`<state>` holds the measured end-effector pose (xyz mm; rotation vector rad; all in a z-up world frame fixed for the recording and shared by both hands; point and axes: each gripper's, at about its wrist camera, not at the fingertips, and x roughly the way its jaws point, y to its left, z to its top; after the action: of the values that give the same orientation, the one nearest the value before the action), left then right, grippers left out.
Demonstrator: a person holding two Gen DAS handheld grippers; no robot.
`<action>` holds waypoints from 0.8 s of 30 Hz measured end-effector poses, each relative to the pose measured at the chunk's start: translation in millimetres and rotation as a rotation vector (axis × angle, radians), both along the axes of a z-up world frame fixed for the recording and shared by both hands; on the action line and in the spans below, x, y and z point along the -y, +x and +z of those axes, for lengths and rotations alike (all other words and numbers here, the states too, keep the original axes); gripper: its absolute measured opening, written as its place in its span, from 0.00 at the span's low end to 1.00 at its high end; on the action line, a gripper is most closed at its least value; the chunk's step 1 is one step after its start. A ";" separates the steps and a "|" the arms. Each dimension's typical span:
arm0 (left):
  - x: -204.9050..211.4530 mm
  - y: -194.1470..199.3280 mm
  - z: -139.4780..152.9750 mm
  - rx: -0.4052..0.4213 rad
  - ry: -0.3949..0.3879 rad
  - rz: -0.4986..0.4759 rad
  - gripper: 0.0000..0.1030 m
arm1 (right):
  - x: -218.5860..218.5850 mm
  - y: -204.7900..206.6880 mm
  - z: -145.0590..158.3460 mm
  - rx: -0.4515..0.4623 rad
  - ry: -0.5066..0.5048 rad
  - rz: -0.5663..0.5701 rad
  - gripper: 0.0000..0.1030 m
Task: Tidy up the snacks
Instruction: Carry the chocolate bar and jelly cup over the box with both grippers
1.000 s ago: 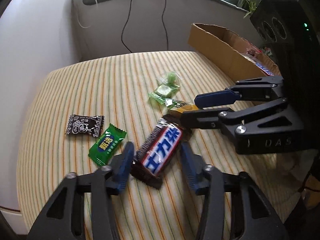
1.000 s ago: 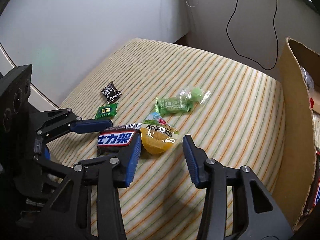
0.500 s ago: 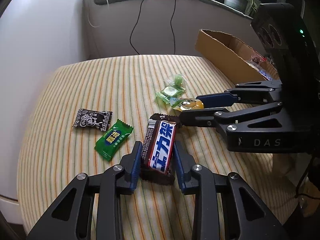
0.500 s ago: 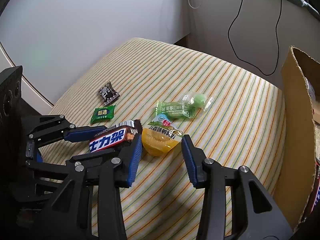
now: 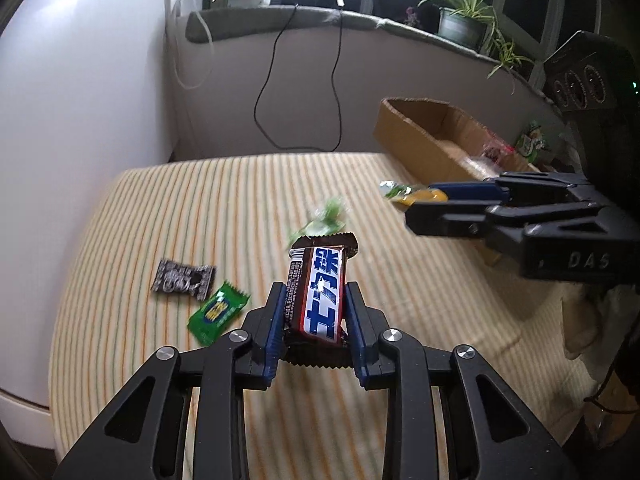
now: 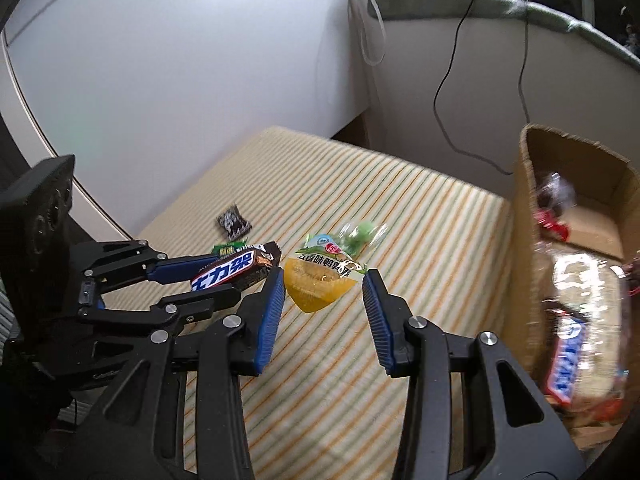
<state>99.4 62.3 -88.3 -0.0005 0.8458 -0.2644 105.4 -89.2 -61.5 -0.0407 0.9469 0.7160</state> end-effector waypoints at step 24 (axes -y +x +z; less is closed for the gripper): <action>118.3 53.9 37.3 0.086 -0.082 -0.168 0.26 | 142.2 81.2 39.6 0.066 -0.039 -0.251 0.41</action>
<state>153.4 -56.0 -51.0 0.0052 0.7497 -0.4535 186.6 -231.4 -21.8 0.0200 0.8838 0.4616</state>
